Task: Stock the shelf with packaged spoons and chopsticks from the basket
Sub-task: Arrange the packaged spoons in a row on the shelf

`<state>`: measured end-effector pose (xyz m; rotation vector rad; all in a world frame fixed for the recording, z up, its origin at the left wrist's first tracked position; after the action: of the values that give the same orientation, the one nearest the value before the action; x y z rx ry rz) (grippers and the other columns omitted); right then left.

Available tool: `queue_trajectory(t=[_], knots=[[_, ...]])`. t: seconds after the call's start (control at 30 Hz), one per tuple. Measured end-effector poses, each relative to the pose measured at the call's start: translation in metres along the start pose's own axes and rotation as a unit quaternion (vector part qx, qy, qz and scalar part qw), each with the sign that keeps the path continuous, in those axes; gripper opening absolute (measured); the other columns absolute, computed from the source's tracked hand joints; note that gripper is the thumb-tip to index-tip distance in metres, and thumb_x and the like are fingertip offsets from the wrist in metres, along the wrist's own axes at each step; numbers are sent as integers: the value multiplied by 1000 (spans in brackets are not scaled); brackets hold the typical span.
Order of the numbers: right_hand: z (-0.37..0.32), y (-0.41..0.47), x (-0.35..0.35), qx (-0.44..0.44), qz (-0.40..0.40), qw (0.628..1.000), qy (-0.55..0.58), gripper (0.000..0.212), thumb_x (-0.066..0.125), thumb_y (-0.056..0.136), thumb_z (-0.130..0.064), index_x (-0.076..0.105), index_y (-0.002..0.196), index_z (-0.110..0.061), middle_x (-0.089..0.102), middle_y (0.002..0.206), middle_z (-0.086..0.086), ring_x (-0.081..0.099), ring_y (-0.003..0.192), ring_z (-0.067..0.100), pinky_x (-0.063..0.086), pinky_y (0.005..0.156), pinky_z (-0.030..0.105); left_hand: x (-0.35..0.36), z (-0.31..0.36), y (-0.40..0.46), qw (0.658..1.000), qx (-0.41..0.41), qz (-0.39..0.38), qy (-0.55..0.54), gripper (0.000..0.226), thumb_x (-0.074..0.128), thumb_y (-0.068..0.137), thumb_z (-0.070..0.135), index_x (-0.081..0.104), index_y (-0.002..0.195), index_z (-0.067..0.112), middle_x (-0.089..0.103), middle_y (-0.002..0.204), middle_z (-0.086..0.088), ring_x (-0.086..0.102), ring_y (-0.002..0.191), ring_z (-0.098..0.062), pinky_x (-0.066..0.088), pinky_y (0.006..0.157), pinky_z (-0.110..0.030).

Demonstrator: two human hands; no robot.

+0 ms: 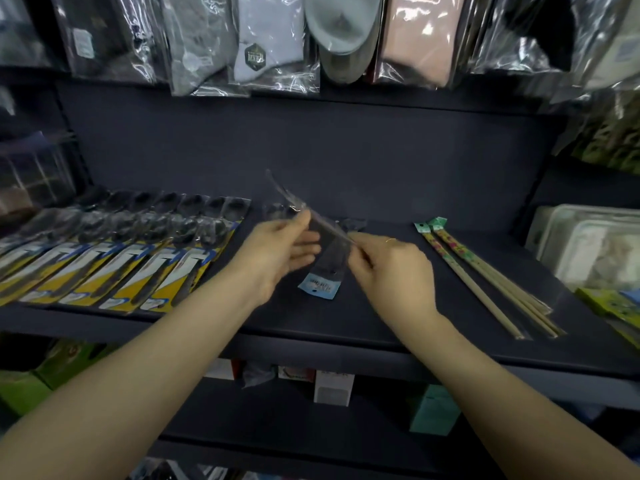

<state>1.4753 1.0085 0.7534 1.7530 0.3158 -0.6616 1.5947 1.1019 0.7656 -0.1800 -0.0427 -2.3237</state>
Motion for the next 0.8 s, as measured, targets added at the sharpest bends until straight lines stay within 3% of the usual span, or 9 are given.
queue_trajectory(t=[0.07, 0.17, 0.23, 0.33, 0.4, 0.5, 0.57, 0.67, 0.8], knots=[[-2, -4, 0, -108, 55, 979, -166, 19, 68, 68, -12, 75, 84, -15, 60, 55, -1, 51, 37, 17, 29, 37, 18, 3, -5, -6, 998, -17, -47, -25, 34, 51, 90, 32, 62, 106, 5, 70, 100, -11, 69, 91, -18, 57, 76, -22], [-7, -17, 5, -191, 57, 958, -209, 31, 67, 70, -9, 73, 100, -12, 67, 74, 0, 55, 52, 17, 37, 47, 26, 3, -5, -11, 997, -15, -59, -56, 21, 55, 89, 24, 65, 96, 7, 72, 94, -7, 70, 84, -14, 58, 72, -21], [-11, -25, 8, -203, 40, 957, -201, 30, 60, 80, -18, 70, 107, -11, 68, 87, 1, 57, 64, 19, 37, 60, 28, 1, -5, -11, 998, 2, -40, -49, 10, 57, 88, 15, 65, 87, 10, 73, 87, -4, 70, 79, -12, 58, 66, -19], [-16, -24, 2, -105, -97, 989, 17, 49, 52, 81, -49, 61, 115, -16, 60, 119, 2, 55, 102, 17, 36, 88, 28, -2, -5, -12, 997, 15, -59, -40, 11, 55, 88, 9, 65, 83, 12, 74, 76, 0, 71, 74, -11, 58, 66, -20], [-13, -16, -5, 54, -190, 951, 240, 44, 54, 81, -48, 52, 118, -23, 54, 125, -2, 51, 115, 11, 40, 101, 30, -4, -3, -13, 996, 13, -78, -34, 11, 54, 88, 7, 64, 88, 11, 75, 77, -1, 72, 75, -11, 58, 66, -20], [0, -6, -9, 232, -283, 816, 449, 27, 61, 88, -17, 43, 104, -28, 66, 97, 0, 63, 85, 12, 51, 90, 39, -7, 0, -15, 996, 11, -82, -39, 13, 52, 88, 4, 63, 93, 7, 75, 83, -3, 72, 76, -13, 59, 68, -22], [0, -6, -9, 236, -321, 763, 509, 29, 56, 88, -1, 41, 100, -22, 69, 79, 4, 66, 69, 13, 53, 75, 32, -10, 1, -16, 997, 12, -71, -35, 13, 51, 89, 3, 63, 96, 4, 74, 85, -4, 72, 76, -12, 58, 67, -21], [-11, -11, -9, 198, -360, 732, 543, 30, 56, 86, 5, 43, 100, -18, 71, 78, 5, 69, 71, 9, 54, 65, 21, -17, 2, -18, 998, 15, -55, -32, 13, 52, 88, 4, 62, 95, 0, 73, 88, -4, 72, 76, -11, 57, 65, -19], [-22, -11, -2, 170, -369, 744, 531, 26, 64, 83, -1, 51, 93, -20, 72, 79, 8, 67, 69, 11, 53, 68, 23, -29, 4, -17, 999, 21, -43, -20, 7, 57, 86, 6, 63, 87, 8, 75, 82, -1, 72, 76, -11, 57, 64, -19]])
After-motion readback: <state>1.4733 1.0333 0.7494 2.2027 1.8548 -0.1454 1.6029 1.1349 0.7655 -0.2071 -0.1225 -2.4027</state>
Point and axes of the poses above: each hand's wrist, its own y-axis towards the middle knuckle, its own x-axis out of the palm, z = x × y, the point moved 2 cm from there along y, towards the middle knuckle
